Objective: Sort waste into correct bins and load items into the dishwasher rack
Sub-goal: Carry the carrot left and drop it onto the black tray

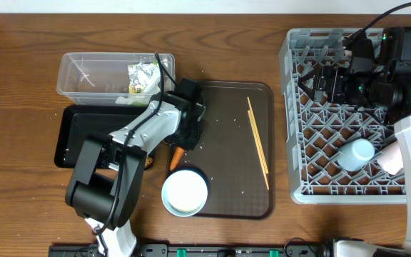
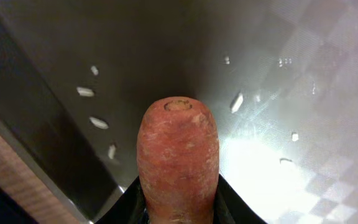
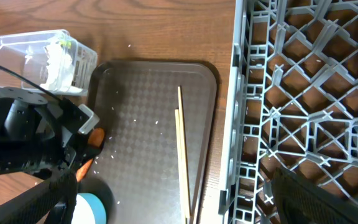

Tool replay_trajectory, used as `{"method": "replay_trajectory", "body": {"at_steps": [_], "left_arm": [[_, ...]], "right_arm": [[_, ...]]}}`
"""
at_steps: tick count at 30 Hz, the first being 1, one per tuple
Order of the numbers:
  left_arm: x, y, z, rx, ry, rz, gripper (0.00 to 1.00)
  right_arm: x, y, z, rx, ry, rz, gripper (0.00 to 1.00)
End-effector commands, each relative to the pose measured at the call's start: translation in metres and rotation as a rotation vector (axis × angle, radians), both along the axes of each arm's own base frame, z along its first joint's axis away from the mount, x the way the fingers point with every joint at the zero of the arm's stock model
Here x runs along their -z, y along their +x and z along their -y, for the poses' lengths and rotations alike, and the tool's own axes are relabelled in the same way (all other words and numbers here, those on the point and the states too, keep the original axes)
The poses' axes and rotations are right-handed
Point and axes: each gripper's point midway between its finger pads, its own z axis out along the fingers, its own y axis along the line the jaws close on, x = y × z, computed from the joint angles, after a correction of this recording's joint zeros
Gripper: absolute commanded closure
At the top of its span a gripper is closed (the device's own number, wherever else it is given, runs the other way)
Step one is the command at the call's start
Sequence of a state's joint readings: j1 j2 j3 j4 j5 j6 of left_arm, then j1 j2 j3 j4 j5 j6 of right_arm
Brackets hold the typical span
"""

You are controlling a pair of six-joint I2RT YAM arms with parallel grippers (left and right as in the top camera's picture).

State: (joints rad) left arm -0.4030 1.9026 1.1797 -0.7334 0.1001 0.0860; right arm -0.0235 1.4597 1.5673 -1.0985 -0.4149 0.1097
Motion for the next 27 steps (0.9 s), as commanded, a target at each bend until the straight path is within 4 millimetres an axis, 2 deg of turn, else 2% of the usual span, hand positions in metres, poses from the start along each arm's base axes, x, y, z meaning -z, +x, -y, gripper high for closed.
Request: {"method": "replay_trajectory", "body": {"at_steps": [1, 5, 7, 10, 13, 17, 20, 23, 27], "left_arm": [[-0.010, -0.003, -0.002, 0.010, 0.010, -0.012, 0.78], [-0.044, 0.003, -0.002, 0.009, 0.000, 0.045, 0.78], [-0.063, 0.008, -0.008, 0.005, 0.023, 0.104, 0.78], [-0.088, 0.011, -0.030, -0.017, 0.100, 0.187, 0.78], [-0.101, 0.013, -0.054, -0.059, 0.166, 0.225, 0.78], [-0.096, 0.018, -0.086, -0.185, 0.199, 0.213, 0.78], [-0.080, 0.019, -0.113, -0.329, 0.207, 0.188, 0.78], [-0.066, 0.020, -0.128, -0.388, 0.213, 0.164, 0.78], [-0.060, 0.024, -0.134, -0.407, 0.216, 0.159, 0.55]], "right_arm": [[0.002, -0.001, -0.002, -0.015, -0.002, -0.003, 0.08], [0.002, -0.001, -0.002, -0.015, -0.002, 0.000, 0.09], [0.002, -0.002, -0.003, -0.015, -0.002, -0.004, 0.09], [0.003, -0.003, -0.002, -0.015, -0.002, -0.009, 0.09], [0.003, -0.003, -0.002, -0.015, -0.002, -0.011, 0.09], [0.003, -0.003, -0.002, -0.015, -0.002, -0.011, 0.09], [0.004, -0.004, -0.003, -0.015, -0.002, -0.015, 0.09], [0.004, -0.004, -0.003, -0.015, -0.001, -0.015, 0.09], [0.004, -0.004, -0.003, -0.015, -0.001, -0.015, 0.09]]}}
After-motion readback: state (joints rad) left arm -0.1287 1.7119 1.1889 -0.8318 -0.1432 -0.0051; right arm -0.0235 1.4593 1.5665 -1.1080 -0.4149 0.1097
